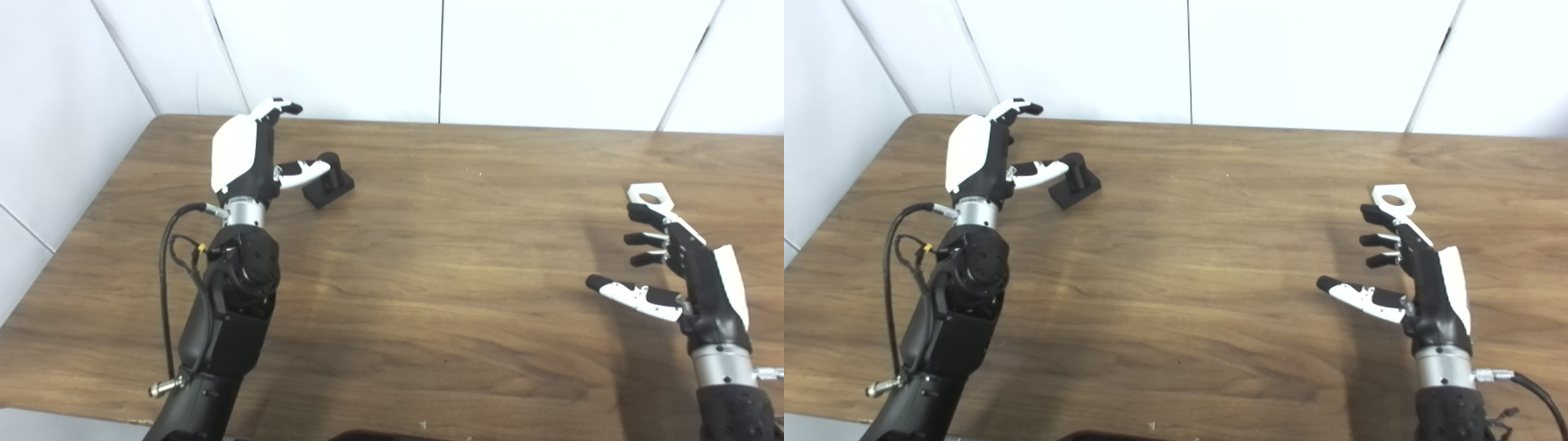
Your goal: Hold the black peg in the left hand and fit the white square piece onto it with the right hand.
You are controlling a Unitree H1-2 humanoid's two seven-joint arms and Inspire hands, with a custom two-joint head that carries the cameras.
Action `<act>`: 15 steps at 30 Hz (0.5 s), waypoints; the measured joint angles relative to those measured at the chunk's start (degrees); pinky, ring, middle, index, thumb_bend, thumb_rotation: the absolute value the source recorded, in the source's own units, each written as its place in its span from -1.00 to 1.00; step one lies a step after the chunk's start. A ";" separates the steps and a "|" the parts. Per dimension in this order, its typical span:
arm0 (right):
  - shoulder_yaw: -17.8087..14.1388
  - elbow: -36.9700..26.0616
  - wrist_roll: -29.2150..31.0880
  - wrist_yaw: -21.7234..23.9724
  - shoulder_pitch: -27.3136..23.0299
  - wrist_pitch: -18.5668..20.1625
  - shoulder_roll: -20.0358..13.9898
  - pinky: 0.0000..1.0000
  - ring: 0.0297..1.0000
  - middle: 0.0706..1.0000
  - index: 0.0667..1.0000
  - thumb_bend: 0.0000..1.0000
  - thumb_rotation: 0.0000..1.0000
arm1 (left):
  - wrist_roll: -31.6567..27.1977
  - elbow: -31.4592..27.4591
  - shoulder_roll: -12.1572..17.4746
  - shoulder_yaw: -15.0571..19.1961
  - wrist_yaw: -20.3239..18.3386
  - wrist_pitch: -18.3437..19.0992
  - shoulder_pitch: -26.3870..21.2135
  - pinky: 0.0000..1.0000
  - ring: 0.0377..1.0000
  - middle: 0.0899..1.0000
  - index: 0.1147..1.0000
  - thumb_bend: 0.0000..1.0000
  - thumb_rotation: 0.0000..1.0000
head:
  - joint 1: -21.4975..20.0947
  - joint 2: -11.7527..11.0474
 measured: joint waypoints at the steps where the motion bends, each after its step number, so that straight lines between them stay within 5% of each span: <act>1: -0.01 -0.05 0.05 0.05 0.01 0.00 0.00 0.08 0.35 0.57 0.53 0.45 -1.00 | 0.13 1.07 0.21 -0.13 -0.05 0.36 -0.39 0.58 0.83 0.83 0.45 0.65 -0.33 | 0.00 0.00; 15: 0.13 -1.03 -0.41 0.17 0.22 0.14 0.23 0.04 0.32 0.57 0.52 0.45 -1.00 | 1.08 11.05 0.92 -4.66 -0.50 3.66 -3.20 0.95 1.00 1.00 0.50 0.86 0.06 | -1.06 -0.18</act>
